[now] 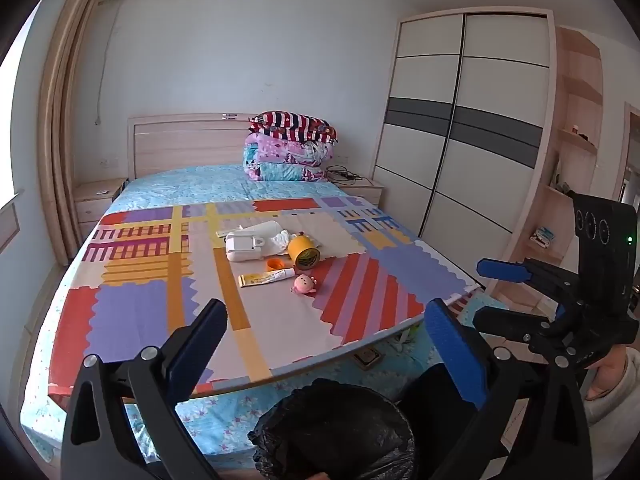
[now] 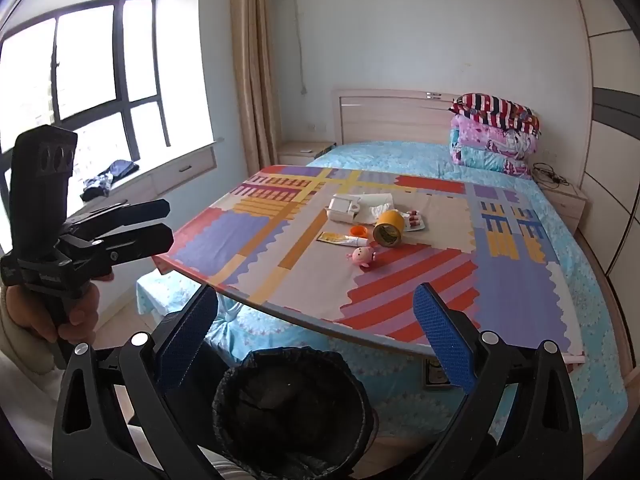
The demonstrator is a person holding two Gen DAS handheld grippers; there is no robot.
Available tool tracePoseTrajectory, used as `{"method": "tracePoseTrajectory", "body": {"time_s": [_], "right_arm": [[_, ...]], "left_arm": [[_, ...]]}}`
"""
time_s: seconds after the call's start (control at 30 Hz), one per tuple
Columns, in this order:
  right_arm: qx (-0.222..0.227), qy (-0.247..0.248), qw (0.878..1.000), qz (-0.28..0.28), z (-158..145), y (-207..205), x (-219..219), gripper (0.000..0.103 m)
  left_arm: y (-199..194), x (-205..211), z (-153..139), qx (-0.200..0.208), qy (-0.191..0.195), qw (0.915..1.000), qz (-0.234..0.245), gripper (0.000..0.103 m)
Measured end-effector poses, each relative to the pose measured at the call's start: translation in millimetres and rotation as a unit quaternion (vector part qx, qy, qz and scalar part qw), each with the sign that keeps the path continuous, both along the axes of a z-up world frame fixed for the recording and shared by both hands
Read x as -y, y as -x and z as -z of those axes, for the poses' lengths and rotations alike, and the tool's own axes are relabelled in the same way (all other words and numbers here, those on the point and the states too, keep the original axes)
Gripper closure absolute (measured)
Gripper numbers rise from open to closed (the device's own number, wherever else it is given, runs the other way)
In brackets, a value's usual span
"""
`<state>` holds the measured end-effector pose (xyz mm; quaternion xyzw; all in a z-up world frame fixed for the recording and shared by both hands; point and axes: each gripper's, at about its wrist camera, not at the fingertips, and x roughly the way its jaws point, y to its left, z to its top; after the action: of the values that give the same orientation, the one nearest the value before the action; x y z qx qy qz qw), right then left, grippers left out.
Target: Collect trash
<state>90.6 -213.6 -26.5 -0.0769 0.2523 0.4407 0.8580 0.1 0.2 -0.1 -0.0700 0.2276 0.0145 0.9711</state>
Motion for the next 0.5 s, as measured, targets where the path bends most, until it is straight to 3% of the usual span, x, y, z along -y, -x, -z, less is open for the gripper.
{"method": "tracePoseTrajectory", "body": {"time_s": [0.1,0.13,0.5], "right_arm": [[-0.003,0.001,1.0,-0.001,0.4,0.9,-2.0,0.004],[-0.003,0.002,1.0,-0.002,0.4,1.8,-3.2,0.004],[-0.004,-0.004,1.0,0.0,-0.6,0.6,0.1,0.004]], "left_arm": [[-0.6,0.9,0.4,-0.001,0.002,1.0,-0.004,0.007],[-2.4,-5.8,0.7,-0.005,0.019,0.9998,-0.003,0.007],[-1.6,-4.6,13.5,-0.001,0.013,0.9999,0.001,0.007]]}}
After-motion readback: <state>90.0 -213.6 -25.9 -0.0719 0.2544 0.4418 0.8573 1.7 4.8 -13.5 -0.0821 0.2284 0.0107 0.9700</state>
